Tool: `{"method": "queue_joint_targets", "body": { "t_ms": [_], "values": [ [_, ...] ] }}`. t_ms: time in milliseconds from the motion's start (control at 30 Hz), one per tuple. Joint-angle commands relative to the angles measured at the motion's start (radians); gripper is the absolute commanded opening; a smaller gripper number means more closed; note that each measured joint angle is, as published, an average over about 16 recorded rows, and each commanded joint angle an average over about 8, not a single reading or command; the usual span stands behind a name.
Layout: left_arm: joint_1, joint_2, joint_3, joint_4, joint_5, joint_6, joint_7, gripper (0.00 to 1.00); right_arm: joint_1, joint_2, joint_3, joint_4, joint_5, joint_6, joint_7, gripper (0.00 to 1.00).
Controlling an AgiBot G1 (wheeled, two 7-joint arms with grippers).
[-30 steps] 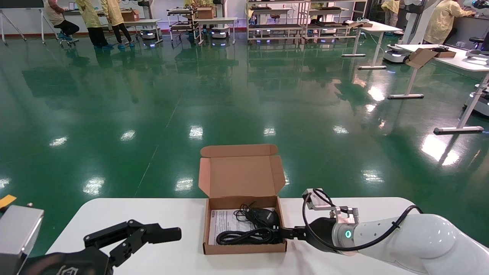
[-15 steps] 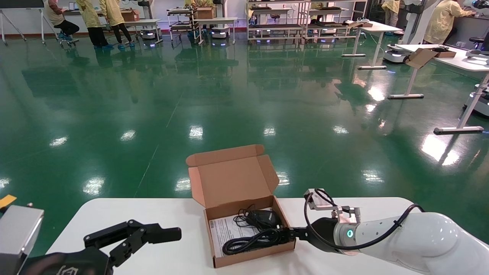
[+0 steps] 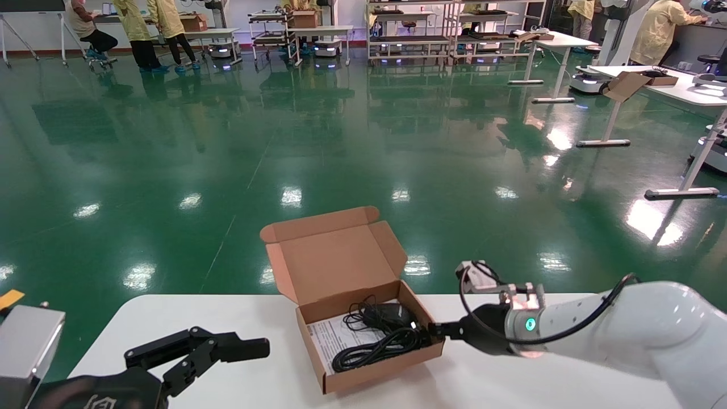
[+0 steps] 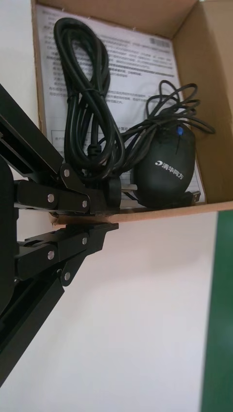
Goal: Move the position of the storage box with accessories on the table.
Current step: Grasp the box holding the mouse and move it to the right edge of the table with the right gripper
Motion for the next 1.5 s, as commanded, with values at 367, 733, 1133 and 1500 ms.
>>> {"method": "queue_joint_targets", "body": {
  "t_ms": [367,733,1133,1500],
  "values": [
    [0.000,0.000,0.000,0.000,0.000,0.000,0.000,1.00,0.142,0.071,0.002,-0.043,0.002,-0.073,-0.056,0.00],
    [0.000,0.000,0.000,0.000,0.000,0.000,0.000,1.00,0.240,0.222,0.001,-0.096,-0.007,-0.096,-0.124,0.00],
    [0.000,0.000,0.000,0.000,0.000,0.000,0.000,1.00,0.242,0.396,0.006,-0.133,-0.002,-0.108,-0.221,0.00],
    [0.000,0.000,0.000,0.000,0.000,0.000,0.000,1.00,0.191,0.486,0.020,-0.149,0.017,-0.098,-0.294,0.00]
  ]
}}
